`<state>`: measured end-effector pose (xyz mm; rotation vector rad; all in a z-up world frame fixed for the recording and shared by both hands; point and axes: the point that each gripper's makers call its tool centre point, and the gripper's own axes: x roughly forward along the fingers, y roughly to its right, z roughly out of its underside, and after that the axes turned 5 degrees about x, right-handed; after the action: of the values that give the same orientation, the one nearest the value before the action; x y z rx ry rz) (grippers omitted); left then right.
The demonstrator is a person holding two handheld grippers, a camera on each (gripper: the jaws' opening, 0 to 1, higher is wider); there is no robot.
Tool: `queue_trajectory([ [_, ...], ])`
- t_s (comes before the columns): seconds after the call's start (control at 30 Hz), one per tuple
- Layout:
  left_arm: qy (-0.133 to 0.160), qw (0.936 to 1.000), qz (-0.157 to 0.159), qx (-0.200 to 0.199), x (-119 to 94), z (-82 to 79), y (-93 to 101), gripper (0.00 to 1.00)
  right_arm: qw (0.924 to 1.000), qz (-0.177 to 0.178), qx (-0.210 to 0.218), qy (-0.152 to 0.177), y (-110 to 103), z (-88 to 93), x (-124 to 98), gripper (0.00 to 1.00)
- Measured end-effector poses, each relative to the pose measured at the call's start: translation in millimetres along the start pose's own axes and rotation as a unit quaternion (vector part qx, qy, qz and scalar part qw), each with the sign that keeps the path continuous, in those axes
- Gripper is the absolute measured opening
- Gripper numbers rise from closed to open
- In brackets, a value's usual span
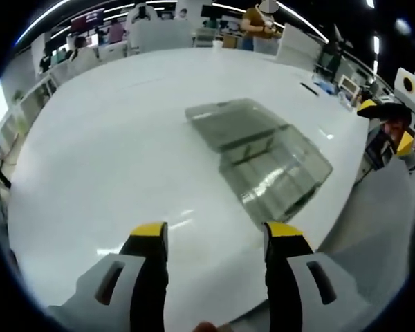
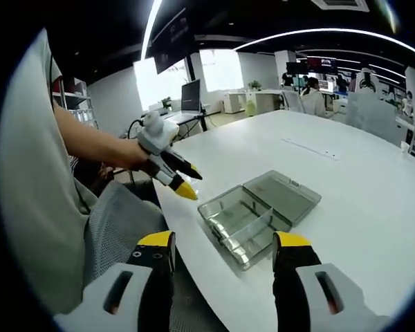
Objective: Insert the divider into the dual guide fixture by aligning both edges with the guide slots and pushing it downward to the bottom, including one-sided entry, uneven engagement, binding, and posture correction.
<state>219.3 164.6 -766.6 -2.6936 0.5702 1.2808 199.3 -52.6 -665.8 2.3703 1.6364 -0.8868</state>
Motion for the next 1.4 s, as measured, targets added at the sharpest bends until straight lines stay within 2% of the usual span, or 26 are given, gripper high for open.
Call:
queue_trajectory([
  [0.13,-0.018,0.9997,-0.018,-0.004,2.1,3.0,-8.8,0.52,1.0,0.0,0.002,0.0,1.9,0.4,0.0,0.54],
  [0.4,-0.036,0.9988,-0.029,-0.015,9.5,1.9,-17.1,0.52,1.0,0.003,0.003,-0.001,4.8,0.7,-1.3,0.53],
  [0.7,-0.071,0.9961,-0.043,-0.029,17.1,2.4,-26.0,0.51,1.0,0.004,0.008,0.0,7.4,0.0,-1.0,0.53],
  [0.97,-0.104,0.9928,-0.041,-0.043,23.7,7.6,-28.8,0.5,0.9999,0.006,0.013,0.001,8.3,1.3,-0.6,0.53],
  [1.4,-0.156,0.9864,-0.022,-0.045,34.2,14.7,-21.2,0.51,0.9997,0.008,0.021,0.004,9.7,2.4,0.1,0.52],
])
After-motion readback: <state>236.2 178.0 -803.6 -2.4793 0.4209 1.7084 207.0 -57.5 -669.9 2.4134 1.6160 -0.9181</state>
